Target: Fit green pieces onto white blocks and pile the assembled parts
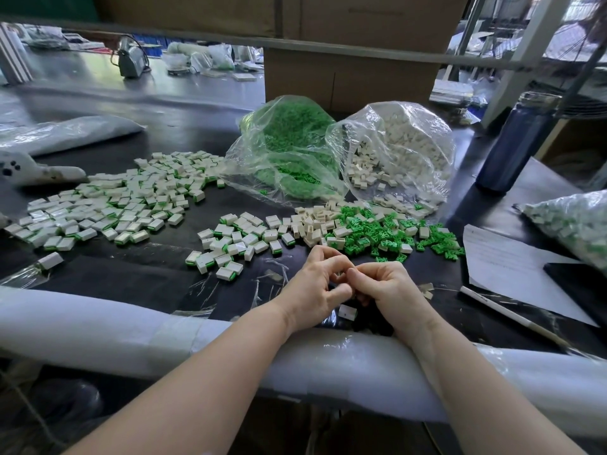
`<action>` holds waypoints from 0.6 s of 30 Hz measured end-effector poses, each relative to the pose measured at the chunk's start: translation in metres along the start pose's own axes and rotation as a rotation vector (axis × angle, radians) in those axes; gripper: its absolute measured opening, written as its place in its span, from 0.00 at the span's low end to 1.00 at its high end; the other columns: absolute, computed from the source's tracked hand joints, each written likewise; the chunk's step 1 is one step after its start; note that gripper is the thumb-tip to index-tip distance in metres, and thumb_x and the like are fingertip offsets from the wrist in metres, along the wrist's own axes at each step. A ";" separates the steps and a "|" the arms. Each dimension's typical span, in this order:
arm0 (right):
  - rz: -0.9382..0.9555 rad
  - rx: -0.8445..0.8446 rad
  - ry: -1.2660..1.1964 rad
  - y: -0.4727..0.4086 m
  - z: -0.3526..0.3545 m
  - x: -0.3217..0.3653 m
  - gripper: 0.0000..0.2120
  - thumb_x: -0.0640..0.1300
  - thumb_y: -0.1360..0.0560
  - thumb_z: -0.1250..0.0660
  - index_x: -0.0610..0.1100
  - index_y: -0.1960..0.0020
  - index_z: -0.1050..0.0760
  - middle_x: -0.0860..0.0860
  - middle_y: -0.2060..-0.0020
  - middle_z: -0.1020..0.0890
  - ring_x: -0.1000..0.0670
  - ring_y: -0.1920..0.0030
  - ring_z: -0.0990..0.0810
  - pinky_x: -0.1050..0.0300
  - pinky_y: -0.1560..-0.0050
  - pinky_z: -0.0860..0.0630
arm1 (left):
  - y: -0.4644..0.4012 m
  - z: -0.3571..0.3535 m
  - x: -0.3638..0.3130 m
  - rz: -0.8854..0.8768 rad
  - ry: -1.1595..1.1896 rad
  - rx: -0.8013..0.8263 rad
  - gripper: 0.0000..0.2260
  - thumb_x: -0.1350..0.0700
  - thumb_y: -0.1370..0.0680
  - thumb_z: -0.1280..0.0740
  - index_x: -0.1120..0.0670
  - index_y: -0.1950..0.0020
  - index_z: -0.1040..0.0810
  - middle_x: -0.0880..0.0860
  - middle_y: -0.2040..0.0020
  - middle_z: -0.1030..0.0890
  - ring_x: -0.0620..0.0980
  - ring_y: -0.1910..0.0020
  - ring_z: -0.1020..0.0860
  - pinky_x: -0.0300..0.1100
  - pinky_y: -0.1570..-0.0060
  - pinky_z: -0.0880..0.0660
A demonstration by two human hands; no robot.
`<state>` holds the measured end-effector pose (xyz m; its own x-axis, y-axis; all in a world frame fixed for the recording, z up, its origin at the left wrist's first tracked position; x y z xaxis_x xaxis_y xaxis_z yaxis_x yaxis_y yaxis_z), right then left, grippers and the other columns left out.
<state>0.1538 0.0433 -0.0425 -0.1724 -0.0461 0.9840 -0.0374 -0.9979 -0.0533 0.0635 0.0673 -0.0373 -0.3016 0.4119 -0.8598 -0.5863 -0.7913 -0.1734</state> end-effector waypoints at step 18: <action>0.032 0.033 -0.055 0.001 -0.006 0.006 0.13 0.50 0.28 0.37 0.44 0.61 0.19 0.46 0.68 0.20 0.52 0.66 0.23 0.64 0.66 0.26 | 0.004 0.009 -0.006 -0.009 0.035 -0.054 0.06 0.61 0.23 0.35 0.50 0.54 0.26 0.50 0.46 0.35 0.43 0.54 0.29 0.25 0.51 0.32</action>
<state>0.1464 0.0422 -0.0373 -0.1183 -0.0798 0.9898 0.0000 -0.9968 -0.0804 0.0561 0.0656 -0.0286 -0.2693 0.4036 -0.8744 -0.5471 -0.8113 -0.2060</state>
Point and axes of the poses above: each hand's wrist, its own y-axis away from the middle knuckle, its own z-axis out of the back of the hand, x = y × z, the point moved 9 cm from there along -y, towards the middle knuckle
